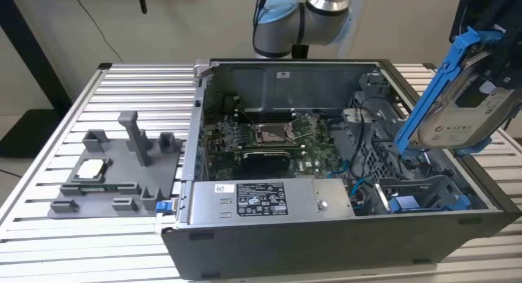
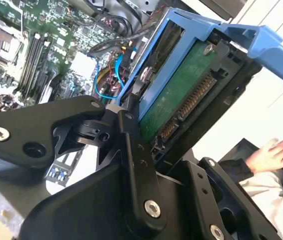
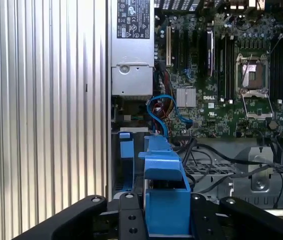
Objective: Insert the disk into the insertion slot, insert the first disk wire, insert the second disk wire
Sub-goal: 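Insert the disk into the insertion slot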
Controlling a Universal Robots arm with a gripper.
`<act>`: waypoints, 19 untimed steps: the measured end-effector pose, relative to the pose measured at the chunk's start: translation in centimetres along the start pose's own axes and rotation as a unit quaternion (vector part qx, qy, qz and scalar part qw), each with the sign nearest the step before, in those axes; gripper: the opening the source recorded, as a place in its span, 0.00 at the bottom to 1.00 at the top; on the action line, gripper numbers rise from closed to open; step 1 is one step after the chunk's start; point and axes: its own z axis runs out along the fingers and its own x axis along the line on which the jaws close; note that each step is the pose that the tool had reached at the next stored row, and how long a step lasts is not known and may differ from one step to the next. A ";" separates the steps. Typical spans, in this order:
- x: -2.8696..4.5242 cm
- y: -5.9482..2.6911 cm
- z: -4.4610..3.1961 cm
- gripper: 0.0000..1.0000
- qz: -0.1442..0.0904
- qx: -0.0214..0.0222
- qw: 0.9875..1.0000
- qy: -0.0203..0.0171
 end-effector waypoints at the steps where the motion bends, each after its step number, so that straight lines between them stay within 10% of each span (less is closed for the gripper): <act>1: 0.00 0.00 0.00 0.33 0.000 0.000 1.000 -0.001; 14: 0.00 0.00 0.00 0.33 -0.001 0.000 1.000 -0.019; 19: 0.00 -0.01 0.01 0.33 -0.001 0.000 1.000 -0.019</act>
